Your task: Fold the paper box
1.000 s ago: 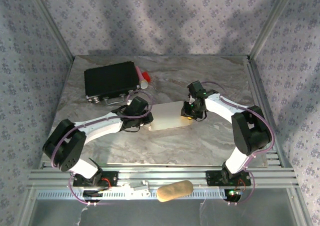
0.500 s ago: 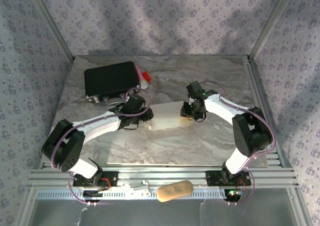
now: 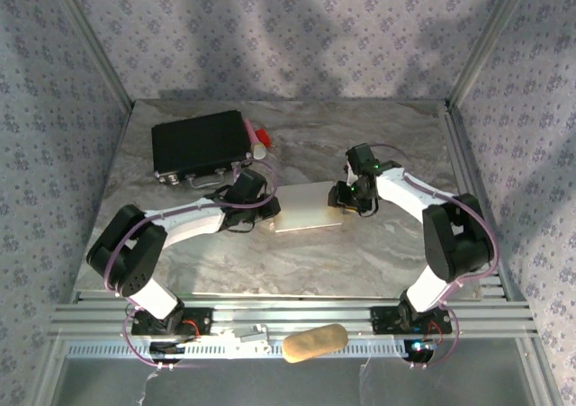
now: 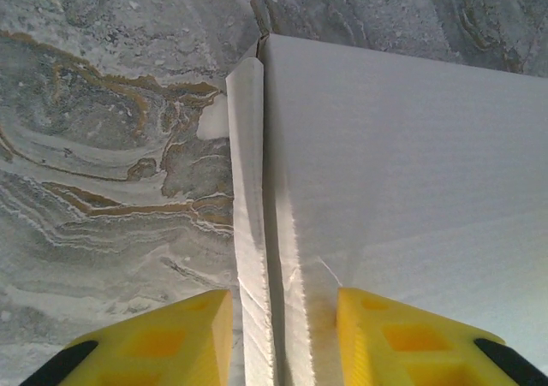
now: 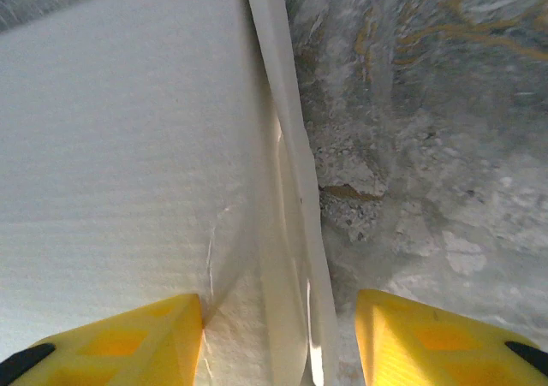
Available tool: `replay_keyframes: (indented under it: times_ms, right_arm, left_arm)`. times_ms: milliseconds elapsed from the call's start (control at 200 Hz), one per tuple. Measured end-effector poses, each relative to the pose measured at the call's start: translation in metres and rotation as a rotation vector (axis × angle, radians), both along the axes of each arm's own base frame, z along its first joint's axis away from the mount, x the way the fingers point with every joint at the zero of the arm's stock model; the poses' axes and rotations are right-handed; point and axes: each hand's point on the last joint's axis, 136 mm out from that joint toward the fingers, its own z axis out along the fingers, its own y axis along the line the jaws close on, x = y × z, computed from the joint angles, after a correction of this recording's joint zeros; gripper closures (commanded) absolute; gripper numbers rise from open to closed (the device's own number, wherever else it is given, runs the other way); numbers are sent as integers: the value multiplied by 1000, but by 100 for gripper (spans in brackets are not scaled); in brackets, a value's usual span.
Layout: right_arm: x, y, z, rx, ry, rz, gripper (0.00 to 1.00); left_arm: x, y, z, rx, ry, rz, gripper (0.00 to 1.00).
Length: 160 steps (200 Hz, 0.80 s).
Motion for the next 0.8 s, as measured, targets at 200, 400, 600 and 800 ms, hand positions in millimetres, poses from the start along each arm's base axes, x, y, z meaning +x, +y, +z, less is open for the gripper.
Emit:
replay_keyframes:
  times_ms: [200, 400, 600, 800]
  right_arm:
    - [-3, 2, -15, 26, 17, 9, 56]
    - [-1, 6, -17, 73, 6, 11, 62]
    - [1, 5, -17, 115, -5, 3, 70]
    - [2, 4, -17, 153, -13, -3, 68]
  left_arm:
    - [2, -3, -10, 4, 11, -5, 77]
    - [6, -6, -11, -7, -3, -1, 89]
    - [9, -5, -12, -22, -26, 9, 96]
    - [11, -5, -12, -40, -40, 15, 100]
